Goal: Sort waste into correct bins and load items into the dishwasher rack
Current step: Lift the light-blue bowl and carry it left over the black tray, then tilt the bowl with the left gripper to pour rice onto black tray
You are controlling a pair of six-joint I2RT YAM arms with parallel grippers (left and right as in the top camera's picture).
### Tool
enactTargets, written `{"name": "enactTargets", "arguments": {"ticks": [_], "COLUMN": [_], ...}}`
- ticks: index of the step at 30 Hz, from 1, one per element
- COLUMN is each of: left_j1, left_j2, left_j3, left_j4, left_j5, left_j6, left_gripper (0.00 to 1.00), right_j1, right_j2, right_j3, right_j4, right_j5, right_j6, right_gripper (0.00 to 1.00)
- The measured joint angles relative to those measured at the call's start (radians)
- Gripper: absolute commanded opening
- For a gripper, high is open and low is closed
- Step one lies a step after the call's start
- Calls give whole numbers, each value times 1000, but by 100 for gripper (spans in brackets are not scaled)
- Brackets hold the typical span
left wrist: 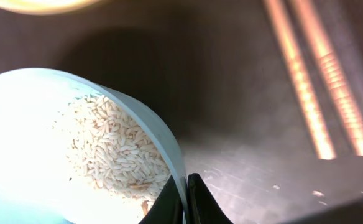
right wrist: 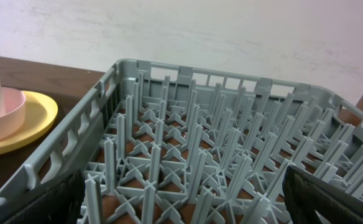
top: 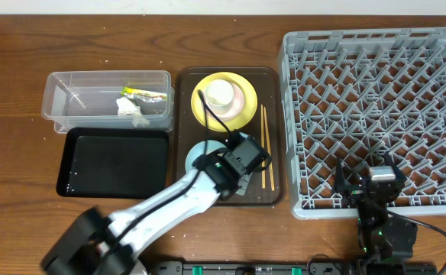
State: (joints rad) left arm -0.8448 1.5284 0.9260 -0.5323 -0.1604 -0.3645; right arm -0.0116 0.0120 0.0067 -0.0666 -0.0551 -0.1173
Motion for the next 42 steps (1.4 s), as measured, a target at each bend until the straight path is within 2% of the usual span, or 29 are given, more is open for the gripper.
{"name": "enactTargets", "arguments": {"ticks": [7,12,22,29,36,42], "left_j1": [79,257,822,1182,1337,1427], "left_j2": [-201,-296,-324,-253,-130,-19], "left_j3": [0,0,0,0,-15,-22], "left_j4": [-76,-144,-204,-216,-150,-136], "left_j5": [13,112,543,878,1199,1394], "left_j6": [7,41,196,284,362,401], "left_gripper": [6,6,6,6,6,6], "right_j1": [0,0,0,0,0,0], "right_j2": [0,0,0,0,0,0], "right_j3": [0,0,0,0,0,0], "right_j4": [0,0,0,0,0,0], "right_j5": [0,0,0,0,0,0], "right_j6": [0,0,0,0,0,0], "right_gripper": [99,99,99,99,99,99]}}
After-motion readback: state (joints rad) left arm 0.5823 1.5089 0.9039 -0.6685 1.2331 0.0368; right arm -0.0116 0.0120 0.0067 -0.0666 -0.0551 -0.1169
